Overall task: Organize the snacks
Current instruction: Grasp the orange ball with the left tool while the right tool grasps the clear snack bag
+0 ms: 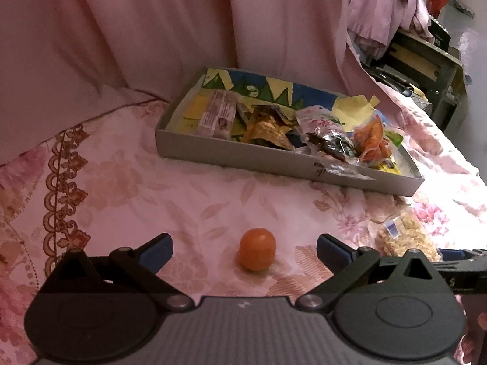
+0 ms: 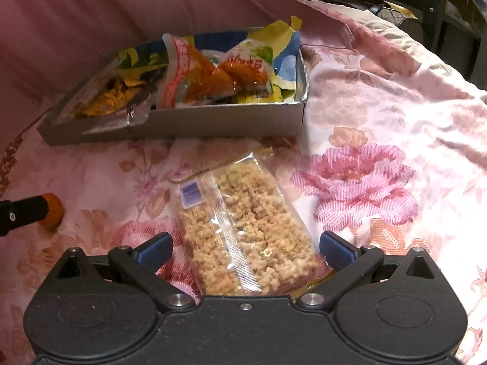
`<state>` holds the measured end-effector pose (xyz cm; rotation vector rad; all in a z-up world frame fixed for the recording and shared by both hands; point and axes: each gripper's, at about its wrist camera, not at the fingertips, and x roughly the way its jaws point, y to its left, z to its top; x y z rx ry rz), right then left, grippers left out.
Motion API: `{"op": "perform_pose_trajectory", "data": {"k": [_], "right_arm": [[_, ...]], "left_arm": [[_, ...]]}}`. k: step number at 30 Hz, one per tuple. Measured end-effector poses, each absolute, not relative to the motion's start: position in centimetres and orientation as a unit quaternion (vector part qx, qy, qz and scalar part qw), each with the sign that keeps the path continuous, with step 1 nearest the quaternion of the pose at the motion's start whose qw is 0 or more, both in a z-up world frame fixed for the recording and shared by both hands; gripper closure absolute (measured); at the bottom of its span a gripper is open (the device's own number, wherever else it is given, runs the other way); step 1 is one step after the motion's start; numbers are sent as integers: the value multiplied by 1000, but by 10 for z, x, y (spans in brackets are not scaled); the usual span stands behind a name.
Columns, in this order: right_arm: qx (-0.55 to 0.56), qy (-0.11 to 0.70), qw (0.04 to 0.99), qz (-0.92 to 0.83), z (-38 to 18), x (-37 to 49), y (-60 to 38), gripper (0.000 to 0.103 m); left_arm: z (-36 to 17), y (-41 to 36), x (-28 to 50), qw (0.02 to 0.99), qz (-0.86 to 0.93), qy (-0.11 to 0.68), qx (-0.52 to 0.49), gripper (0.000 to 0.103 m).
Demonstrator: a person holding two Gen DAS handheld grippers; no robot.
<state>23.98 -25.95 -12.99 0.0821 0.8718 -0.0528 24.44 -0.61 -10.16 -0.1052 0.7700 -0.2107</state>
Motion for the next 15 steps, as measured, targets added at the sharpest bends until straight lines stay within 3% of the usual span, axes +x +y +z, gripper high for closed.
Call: {"op": "perform_pose_trajectory", "data": {"k": [3, 15], "right_arm": [[35, 419, 907, -21, -131, 238, -256, 1], [7, 409, 912, 38, -123, 228, -231, 20]], "left_arm": [[-103, -5, 246, 916, -108, 380, -63, 1], [-104, -9, 243, 913, -131, 383, -56, 29]]}}
